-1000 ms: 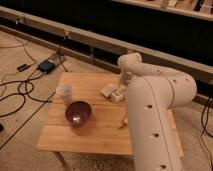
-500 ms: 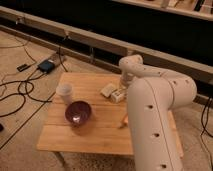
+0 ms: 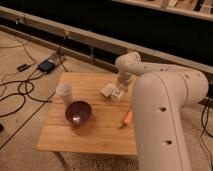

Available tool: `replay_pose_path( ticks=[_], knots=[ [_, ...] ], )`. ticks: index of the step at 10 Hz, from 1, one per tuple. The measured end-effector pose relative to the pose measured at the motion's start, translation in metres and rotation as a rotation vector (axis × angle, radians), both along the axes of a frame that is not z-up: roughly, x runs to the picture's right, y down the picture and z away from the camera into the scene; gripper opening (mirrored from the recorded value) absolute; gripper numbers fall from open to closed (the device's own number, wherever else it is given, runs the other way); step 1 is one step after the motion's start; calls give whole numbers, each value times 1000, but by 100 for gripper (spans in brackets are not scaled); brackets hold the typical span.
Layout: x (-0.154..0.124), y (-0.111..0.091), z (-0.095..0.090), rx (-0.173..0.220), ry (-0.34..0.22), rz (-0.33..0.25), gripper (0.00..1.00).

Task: Place the bottle in the ceramic bowl

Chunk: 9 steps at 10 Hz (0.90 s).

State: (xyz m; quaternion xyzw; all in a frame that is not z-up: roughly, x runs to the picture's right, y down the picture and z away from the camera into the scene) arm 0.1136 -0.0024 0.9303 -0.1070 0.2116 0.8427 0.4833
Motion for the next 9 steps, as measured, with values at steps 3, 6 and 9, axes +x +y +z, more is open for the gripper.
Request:
replay_pose_path(
  ticks=[3, 6, 9],
  knots=[
    [-31, 1, -22, 76, -39, -118, 0],
    [-77, 14, -43, 132, -94, -218, 0],
    [-113, 23, -60, 167, -126, -264, 0]
  ],
)
